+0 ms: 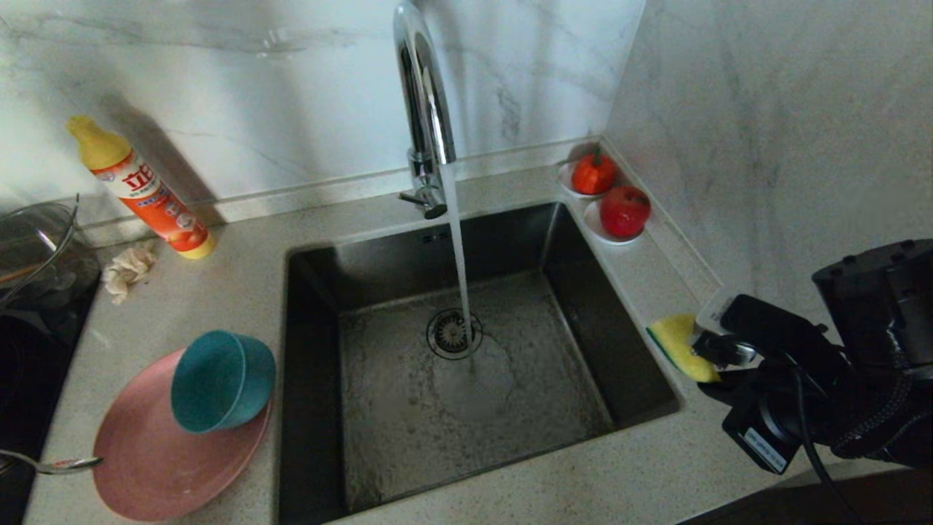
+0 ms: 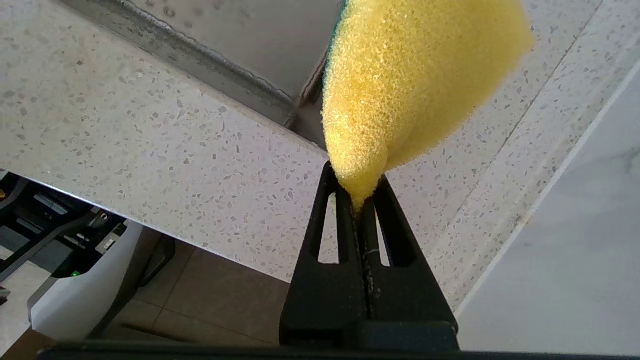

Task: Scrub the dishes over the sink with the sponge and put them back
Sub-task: Rinse the spoon

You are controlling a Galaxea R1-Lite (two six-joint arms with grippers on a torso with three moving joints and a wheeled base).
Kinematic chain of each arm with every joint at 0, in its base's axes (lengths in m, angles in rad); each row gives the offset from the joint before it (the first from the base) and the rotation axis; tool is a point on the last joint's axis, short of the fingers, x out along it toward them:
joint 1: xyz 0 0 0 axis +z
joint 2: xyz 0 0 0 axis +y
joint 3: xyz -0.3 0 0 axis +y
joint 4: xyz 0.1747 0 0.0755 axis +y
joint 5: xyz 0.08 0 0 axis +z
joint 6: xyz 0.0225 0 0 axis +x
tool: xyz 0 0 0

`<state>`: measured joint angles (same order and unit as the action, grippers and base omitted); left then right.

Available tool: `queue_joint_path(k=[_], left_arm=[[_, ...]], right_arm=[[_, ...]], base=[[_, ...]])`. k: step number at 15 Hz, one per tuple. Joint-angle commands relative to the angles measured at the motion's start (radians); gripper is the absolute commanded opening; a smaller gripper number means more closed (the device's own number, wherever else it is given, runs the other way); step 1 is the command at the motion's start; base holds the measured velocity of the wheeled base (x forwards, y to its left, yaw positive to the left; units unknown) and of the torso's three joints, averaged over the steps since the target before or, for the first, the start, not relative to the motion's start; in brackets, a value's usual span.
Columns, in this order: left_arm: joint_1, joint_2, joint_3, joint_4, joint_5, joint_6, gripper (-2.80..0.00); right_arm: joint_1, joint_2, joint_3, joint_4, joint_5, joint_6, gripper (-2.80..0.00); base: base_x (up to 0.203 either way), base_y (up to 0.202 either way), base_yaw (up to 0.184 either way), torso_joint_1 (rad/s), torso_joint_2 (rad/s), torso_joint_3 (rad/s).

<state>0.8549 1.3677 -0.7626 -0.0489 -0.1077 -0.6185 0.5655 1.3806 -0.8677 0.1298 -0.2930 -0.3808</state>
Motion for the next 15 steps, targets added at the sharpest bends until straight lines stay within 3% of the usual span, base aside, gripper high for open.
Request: queue_joint_path(k=[1,4,10,15], left_arm=[[-0.057,0.031,0.0,-0.001,0.034,-0.002,-2.8],[-0.131,0.053,-0.003,-0.016,0.092,-0.002,-2.8],[-0.14,0.105,-0.038,-0.122,0.206,0.016,-2.8],[-0.148,0.113,-0.029,-0.12,0.207,0.035,-2.8]], right_arm=[[0.001,0.001,-0.004,-0.001,-0.002,-0.003,-2.8],[0.0,0.003,0.003,-0.001,0.0,-0.003,-2.8],[-0.001,0.014,0.001,-0.001,0.003,-0.002,-2.8],[-0.004,0.006,0.001,-0.001,0.003,-0.001,-2.8]], base=[[0.0,0.0,0.0,0.0,0.0,0.0],[0.0,0.0,0.0,0.0,0.0,0.0],[0.0,0.0,0.0,0.0,0.0,0.0],[0.0,0.0,0.0,0.0,0.0,0.0]])
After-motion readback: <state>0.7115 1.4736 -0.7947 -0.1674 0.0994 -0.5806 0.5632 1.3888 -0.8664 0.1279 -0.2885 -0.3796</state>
